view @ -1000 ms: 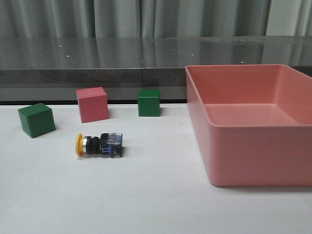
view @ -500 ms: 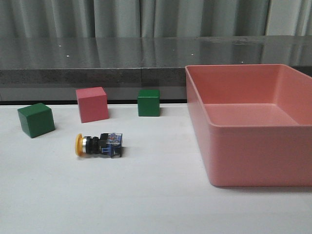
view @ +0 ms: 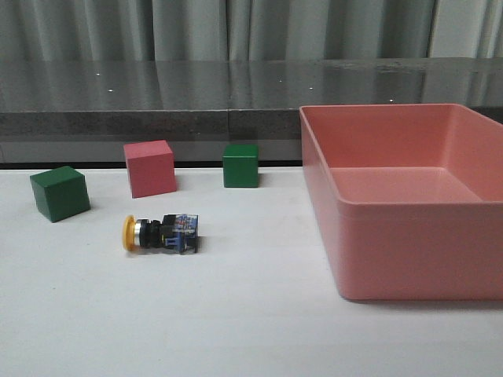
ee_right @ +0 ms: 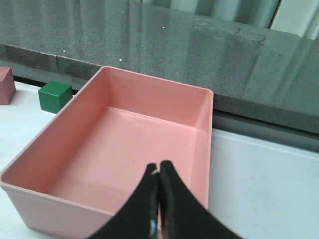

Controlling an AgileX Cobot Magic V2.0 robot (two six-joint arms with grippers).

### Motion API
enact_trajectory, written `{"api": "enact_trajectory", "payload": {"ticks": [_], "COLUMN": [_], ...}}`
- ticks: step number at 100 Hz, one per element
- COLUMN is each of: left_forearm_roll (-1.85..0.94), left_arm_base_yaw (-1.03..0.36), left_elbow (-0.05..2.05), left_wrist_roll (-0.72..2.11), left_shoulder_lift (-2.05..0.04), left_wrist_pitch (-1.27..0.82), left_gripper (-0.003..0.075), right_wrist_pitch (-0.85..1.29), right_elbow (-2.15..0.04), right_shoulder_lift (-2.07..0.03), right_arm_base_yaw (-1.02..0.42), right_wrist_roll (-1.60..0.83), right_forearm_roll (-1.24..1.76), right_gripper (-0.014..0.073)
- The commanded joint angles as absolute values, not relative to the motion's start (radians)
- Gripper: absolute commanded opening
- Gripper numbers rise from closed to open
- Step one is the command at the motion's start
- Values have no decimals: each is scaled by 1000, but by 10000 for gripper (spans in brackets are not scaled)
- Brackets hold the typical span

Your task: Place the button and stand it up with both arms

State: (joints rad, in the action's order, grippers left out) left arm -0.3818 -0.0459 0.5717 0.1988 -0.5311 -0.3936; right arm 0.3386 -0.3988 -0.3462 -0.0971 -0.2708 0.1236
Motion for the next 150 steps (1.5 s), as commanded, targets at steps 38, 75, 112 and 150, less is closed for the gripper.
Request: {"api": "enact_trajectory", "payload": {"ticks": [38,75,112,150], "left_forearm_roll": [-402,-514,-622,-1271], "left_arm_base_yaw": [-45,-45,-147,-216], "left_elbow": [924,995,995,1012], "left_wrist_roll": [581,725,1089,1988], "left_shoulder_lift": [-1102,-1361,-1537,-1684], "left_wrist_pitch": [-467,-371,-301,-511], "left_gripper": [42,533,534,534], "right_wrist_pitch": [255,255,255,269], "right_elbow": [-423,-423,-423,-423], "right_shoulder_lift": [-352,-352,-352,-352], "right_arm_base_yaw": [-92,-92,-92,-92], "right_wrist_roll": [-271,-271,-271,-271], "right_forearm_roll": [120,120,120,120], "right_gripper": [-61,-61,-61,-61]}}
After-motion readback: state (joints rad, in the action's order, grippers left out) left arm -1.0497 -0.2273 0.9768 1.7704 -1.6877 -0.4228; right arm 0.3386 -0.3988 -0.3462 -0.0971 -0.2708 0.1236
